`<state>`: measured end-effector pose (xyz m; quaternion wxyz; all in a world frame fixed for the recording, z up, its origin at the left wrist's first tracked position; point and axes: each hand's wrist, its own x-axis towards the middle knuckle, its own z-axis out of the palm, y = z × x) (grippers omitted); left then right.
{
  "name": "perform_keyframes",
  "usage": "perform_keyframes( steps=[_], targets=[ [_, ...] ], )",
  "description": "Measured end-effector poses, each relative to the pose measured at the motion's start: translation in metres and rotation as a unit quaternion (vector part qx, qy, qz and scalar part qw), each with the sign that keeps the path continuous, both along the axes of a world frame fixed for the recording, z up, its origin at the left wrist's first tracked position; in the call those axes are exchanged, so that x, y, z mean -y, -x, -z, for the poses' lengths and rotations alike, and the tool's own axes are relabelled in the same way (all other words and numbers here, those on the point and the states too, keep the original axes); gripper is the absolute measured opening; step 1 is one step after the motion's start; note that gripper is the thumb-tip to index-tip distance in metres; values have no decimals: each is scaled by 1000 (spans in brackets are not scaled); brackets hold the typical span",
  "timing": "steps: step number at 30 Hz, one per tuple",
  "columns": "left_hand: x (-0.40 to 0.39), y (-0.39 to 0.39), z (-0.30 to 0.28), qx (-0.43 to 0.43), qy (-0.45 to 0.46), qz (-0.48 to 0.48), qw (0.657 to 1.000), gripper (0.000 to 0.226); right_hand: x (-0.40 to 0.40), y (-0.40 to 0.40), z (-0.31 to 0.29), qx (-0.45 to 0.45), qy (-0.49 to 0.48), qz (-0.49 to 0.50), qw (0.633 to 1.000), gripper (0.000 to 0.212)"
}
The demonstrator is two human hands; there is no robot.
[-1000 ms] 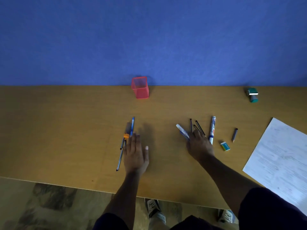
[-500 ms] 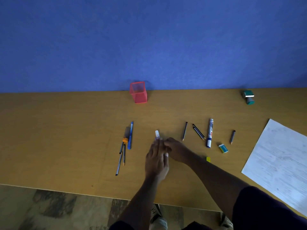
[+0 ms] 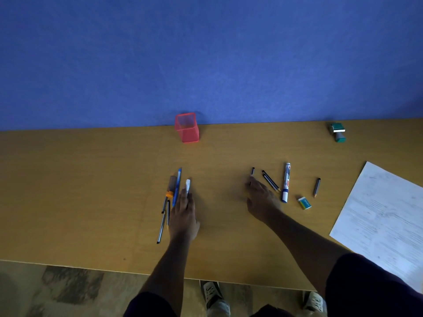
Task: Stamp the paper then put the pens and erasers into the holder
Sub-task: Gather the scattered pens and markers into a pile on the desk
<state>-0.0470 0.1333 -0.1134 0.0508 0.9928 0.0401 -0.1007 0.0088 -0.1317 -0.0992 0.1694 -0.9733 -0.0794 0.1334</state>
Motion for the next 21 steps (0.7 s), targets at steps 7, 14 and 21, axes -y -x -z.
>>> perform_keyframes(
  steps=[7, 14, 21],
  targets=[
    [24, -4, -8, 89, 89, 25, 992, 68, -30, 9, 2, -35, -54, -75, 995, 60],
    [60, -6, -5, 49, 133, 80, 987, 80, -63, 13, -12, -72, -131, -164, 975, 79],
    [43, -3, 3, 52, 90, 107, 989, 84, -18, 8, -12, -27, -44, -125, 991, 84]
  ],
)
